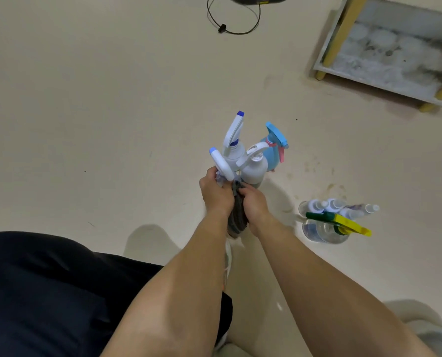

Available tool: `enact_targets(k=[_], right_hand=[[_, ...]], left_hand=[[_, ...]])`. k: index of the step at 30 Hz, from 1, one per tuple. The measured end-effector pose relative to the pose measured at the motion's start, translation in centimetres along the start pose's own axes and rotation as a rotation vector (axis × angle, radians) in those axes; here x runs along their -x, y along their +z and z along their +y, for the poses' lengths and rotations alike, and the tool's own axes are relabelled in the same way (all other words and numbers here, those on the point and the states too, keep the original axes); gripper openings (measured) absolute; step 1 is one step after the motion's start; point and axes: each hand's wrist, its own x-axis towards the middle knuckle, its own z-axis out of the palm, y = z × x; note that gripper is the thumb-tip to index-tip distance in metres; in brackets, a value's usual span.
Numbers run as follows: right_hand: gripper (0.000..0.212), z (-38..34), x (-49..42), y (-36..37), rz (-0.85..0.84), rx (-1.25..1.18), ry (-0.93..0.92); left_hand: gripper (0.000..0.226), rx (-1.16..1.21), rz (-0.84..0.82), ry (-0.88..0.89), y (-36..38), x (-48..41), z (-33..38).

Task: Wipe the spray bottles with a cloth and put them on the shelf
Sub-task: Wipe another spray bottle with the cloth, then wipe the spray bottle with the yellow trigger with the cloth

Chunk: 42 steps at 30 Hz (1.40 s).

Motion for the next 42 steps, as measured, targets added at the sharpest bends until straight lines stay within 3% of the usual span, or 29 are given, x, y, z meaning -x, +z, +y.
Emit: enact_targets(k=[8,10,12,15,19,25,31,34,36,39,42], right_hand=[[0.032,0.5,1.8,-2.4,0.019,0.153,-0.036],[0.03,-0.4,4.1,-3.3,0.023,0.176,-0.028],[0.033,-1.2,6.3,-4.4,0.019,0.209,-0.061],[0.026,-1.8,9.5,-6.2,0.046,0.229,-0.087],[0.026,-1.5,13.3,-9.6,0.082,0.26,-0.104],[0.024,0.4,16.3,-15.8,0.102,0.329,-0.014],[0.022,3.0,17.2,-21.3,0.161,0.313,0.053],[0.022,4.1,16.4,-22.8,0.191,0.301,0.068],[0.026,4.6,15.8,-23.7,0.183,0.292,0.067],[0.048,5.5,14.9,-24.7,0.201,0.239,0.094],[0.048,5.6,14.4,-25.1,0.21,0.201,0.092]], left_hand=[[0.048,-0.084,-0.092,-0.259,-2.0,2.1,-0.5],[0.04,-0.134,-0.148,-0.35,-2.7,3.6,-0.1],[0.014,-0.118,-0.22,-0.4,-3.2,5.0,0.6],[0.017,-0.122,-0.316,-0.401,-3.0,7.4,1.8],[0.016,-0.171,-0.46,-0.279,-1.6,10.7,3.0],[0.009,-0.36,-0.495,-0.125,1.3,14.1,3.3],[0.057,-0.457,-0.556,0.056,3.7,16.0,3.7],[0.065,-0.457,-0.558,0.183,5.6,15.9,3.8],[0.059,-0.4,-0.565,0.232,6.7,15.4,3.9],[0.036,-0.357,-0.577,0.3,7.7,14.6,4.4],[0.025,-0.379,-0.609,0.349,8.0,13.9,4.8]])
